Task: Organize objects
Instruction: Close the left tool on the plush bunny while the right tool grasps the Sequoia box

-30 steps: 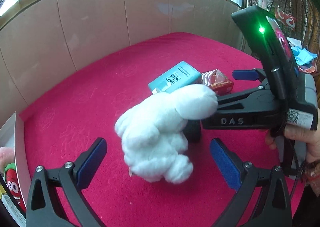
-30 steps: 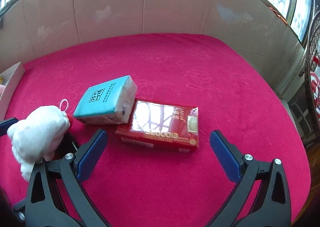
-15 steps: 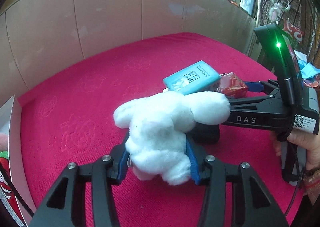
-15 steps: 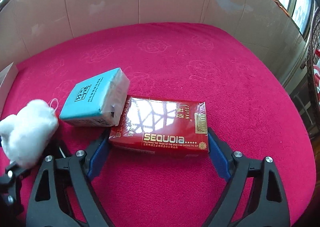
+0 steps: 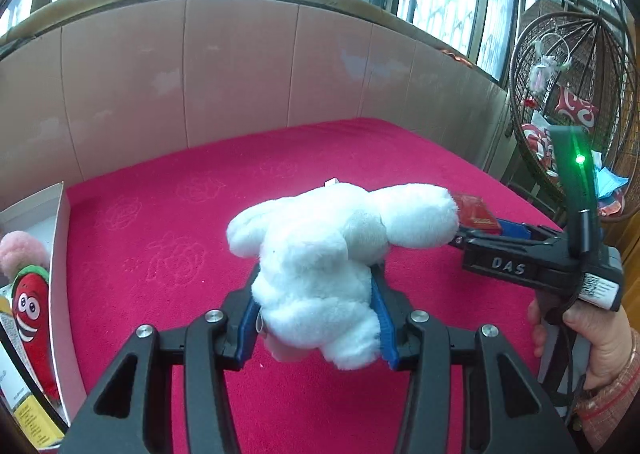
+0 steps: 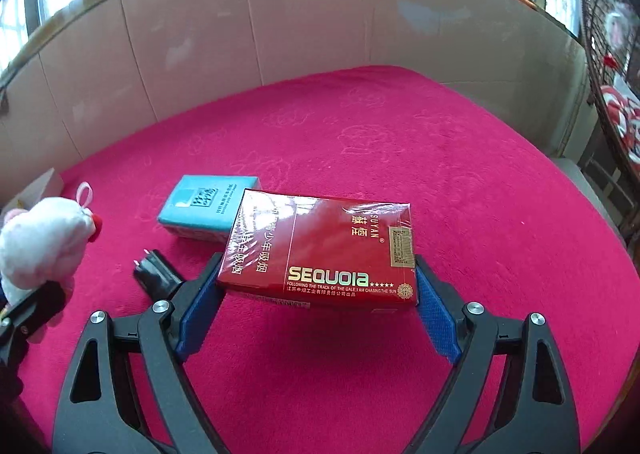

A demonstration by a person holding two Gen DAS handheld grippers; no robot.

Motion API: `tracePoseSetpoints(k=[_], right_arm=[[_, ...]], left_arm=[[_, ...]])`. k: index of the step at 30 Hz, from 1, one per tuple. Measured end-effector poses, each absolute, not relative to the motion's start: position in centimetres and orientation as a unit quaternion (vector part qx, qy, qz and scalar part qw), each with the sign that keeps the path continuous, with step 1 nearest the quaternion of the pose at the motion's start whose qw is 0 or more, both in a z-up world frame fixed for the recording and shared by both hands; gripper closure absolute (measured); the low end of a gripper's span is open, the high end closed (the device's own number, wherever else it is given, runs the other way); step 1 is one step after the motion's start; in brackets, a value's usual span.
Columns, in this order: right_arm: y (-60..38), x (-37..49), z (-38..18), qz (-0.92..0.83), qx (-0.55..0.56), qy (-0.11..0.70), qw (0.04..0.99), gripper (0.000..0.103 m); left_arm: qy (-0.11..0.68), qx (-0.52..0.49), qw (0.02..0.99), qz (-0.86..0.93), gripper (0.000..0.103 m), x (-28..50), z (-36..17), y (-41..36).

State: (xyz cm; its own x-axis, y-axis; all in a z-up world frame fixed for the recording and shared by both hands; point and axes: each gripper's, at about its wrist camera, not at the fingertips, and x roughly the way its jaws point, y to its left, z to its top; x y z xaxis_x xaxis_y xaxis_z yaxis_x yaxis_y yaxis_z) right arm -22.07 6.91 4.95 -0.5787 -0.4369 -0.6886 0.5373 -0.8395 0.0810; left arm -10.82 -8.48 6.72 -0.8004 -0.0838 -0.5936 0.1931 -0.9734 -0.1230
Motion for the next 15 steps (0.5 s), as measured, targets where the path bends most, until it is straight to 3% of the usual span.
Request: tracePoseSetpoints(k=[6, 15], right_arm=[[8.6, -19.0, 7.6, -0.900, 0.326, 0.032, 0.288, 0.015], [6.7, -16.0, 10.1, -0.896, 0.292, 0.044, 0.331, 0.015]], left_arm=[[0.077, 0.283, 0.091, -0.952, 0.055, -8.7, 8.3, -7.7], [0.078, 0.252, 0.106, -0.959, 0.055, -6.4, 10.6, -8.6]])
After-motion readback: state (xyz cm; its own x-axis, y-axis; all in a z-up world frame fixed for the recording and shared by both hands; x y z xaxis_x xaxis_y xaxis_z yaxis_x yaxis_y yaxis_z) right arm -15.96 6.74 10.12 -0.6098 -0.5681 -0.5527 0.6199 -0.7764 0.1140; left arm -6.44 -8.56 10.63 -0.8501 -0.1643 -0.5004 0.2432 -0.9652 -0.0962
